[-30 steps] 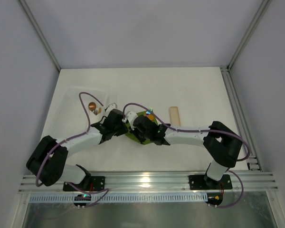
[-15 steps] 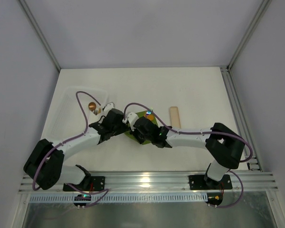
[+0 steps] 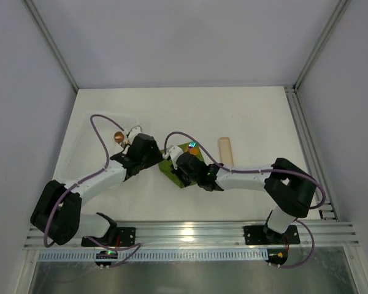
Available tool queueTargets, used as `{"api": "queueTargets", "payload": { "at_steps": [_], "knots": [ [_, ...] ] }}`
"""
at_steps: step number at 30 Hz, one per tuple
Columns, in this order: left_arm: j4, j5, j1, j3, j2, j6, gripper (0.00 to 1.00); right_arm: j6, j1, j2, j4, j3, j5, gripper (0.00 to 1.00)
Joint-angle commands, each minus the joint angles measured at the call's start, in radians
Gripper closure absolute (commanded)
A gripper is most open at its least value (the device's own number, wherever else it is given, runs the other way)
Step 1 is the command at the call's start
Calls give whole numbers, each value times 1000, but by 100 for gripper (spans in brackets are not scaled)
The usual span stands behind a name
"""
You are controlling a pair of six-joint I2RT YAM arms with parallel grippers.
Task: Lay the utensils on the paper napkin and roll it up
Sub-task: Roll the napkin at the center of the board.
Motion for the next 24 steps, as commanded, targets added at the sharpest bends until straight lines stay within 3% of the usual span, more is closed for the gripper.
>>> {"api": "queueTargets", "payload": {
  "at_steps": [1, 9, 24],
  "knots": [
    [34, 26, 36, 24, -6, 30, 36, 14, 4, -25, 21, 11, 29, 97],
    [63, 79, 81, -17, -25, 41, 44, 13, 4, 2, -6, 71, 45, 96],
    [73, 120, 81, -131, -143, 24, 48, 8, -39, 68, -29, 138, 26, 96]
  ]
}}
